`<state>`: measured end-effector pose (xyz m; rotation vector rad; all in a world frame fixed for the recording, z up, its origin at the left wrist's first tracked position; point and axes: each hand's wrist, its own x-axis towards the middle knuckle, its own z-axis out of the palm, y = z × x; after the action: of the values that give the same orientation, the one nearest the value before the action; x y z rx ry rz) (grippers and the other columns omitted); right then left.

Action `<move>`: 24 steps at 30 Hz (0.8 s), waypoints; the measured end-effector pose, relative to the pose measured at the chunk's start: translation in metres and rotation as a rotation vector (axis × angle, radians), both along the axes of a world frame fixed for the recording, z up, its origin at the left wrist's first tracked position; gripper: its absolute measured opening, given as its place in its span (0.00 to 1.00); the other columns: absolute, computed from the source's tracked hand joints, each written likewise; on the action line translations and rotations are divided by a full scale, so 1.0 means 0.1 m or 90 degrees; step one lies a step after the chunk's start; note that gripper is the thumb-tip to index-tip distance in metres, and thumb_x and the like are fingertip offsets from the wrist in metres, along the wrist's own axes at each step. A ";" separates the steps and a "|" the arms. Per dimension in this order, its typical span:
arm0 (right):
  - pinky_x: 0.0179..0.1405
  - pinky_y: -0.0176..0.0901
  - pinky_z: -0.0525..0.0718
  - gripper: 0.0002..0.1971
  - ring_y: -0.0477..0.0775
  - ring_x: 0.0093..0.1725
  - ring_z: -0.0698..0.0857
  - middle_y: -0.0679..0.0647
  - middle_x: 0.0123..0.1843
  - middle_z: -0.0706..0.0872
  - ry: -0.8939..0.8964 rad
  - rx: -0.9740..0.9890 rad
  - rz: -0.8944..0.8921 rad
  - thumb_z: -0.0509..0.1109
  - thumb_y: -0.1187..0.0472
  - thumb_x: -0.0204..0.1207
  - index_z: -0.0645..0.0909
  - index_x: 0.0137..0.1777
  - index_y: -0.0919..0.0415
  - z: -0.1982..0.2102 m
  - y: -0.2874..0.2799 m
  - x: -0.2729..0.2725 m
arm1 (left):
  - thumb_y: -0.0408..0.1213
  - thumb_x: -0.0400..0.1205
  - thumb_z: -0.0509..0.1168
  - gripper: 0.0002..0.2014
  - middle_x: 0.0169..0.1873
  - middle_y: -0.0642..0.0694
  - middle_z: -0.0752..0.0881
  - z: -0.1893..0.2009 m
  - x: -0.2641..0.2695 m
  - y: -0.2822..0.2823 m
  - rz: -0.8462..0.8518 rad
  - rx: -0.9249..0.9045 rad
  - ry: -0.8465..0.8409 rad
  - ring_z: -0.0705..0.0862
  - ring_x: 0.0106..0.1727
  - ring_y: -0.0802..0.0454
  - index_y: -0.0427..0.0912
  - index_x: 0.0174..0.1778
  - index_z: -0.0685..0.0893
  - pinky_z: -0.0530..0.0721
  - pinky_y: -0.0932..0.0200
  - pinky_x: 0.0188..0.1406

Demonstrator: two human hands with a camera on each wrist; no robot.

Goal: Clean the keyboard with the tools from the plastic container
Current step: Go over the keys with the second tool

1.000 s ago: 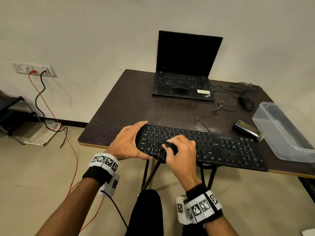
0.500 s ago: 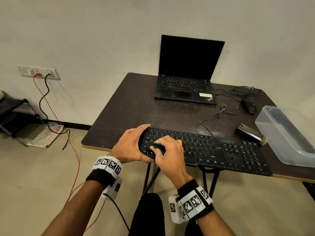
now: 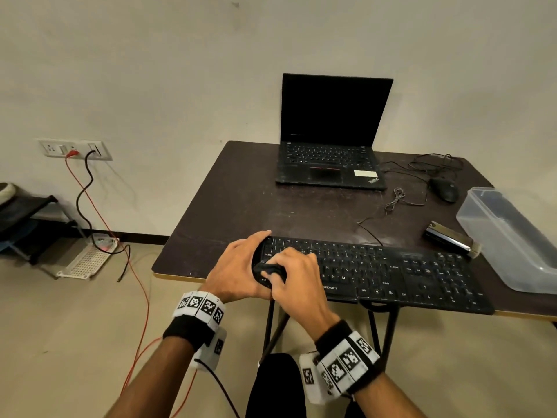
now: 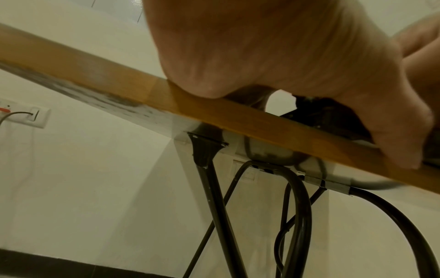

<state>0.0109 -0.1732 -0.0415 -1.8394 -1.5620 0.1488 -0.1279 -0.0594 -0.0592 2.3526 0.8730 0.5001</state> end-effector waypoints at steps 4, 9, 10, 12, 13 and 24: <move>0.55 0.48 0.69 0.03 0.48 0.46 0.83 0.46 0.47 0.88 -0.003 0.012 -0.077 0.76 0.59 0.78 0.90 0.46 0.50 0.08 0.11 0.10 | 0.62 0.56 0.87 0.64 0.71 0.67 0.73 0.05 0.01 -0.03 0.006 -0.002 0.005 0.66 0.73 0.65 0.58 0.87 0.62 0.68 0.56 0.80; 0.55 0.48 0.71 0.03 0.48 0.45 0.82 0.44 0.47 0.87 -0.015 -0.019 0.004 0.76 0.57 0.79 0.91 0.47 0.49 0.06 0.03 -0.02 | 0.64 0.57 0.86 0.63 0.73 0.66 0.74 0.03 0.00 -0.02 0.002 -0.012 0.006 0.70 0.78 0.57 0.58 0.87 0.62 0.71 0.50 0.82; 0.55 0.48 0.70 0.03 0.48 0.45 0.83 0.45 0.47 0.87 -0.016 -0.013 -0.021 0.76 0.57 0.79 0.91 0.47 0.49 0.06 0.06 0.02 | 0.64 0.56 0.86 0.63 0.73 0.67 0.74 0.04 0.00 -0.02 0.004 -0.008 0.007 0.70 0.78 0.57 0.59 0.87 0.61 0.72 0.50 0.81; 0.57 0.50 0.72 0.04 0.51 0.46 0.85 0.48 0.48 0.89 -0.012 -0.009 -0.086 0.75 0.58 0.78 0.91 0.48 0.50 0.11 0.16 0.07 | 0.65 0.54 0.86 0.64 0.72 0.67 0.74 0.05 0.01 -0.03 0.007 -0.003 0.013 0.70 0.76 0.58 0.59 0.86 0.62 0.72 0.51 0.81; 0.58 0.51 0.73 0.04 0.53 0.47 0.85 0.49 0.49 0.89 -0.013 -0.017 -0.091 0.75 0.59 0.78 0.91 0.48 0.50 0.15 0.21 0.06 | 0.64 0.54 0.86 0.64 0.71 0.67 0.74 0.06 0.01 -0.04 0.009 -0.008 0.011 0.70 0.76 0.59 0.59 0.86 0.63 0.71 0.51 0.81; 0.62 0.54 0.77 0.10 0.56 0.49 0.87 0.52 0.51 0.90 -0.031 -0.063 -0.044 0.73 0.63 0.78 0.93 0.52 0.51 0.25 0.30 -0.05 | 0.65 0.52 0.86 0.66 0.73 0.68 0.75 0.04 -0.01 -0.06 0.015 -0.028 0.018 0.71 0.78 0.58 0.60 0.87 0.62 0.71 0.50 0.82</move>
<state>0.0060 -0.1433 -0.0170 -1.9845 -1.5462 0.1528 -0.1286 -0.0649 -0.0550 2.3173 0.9165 0.4532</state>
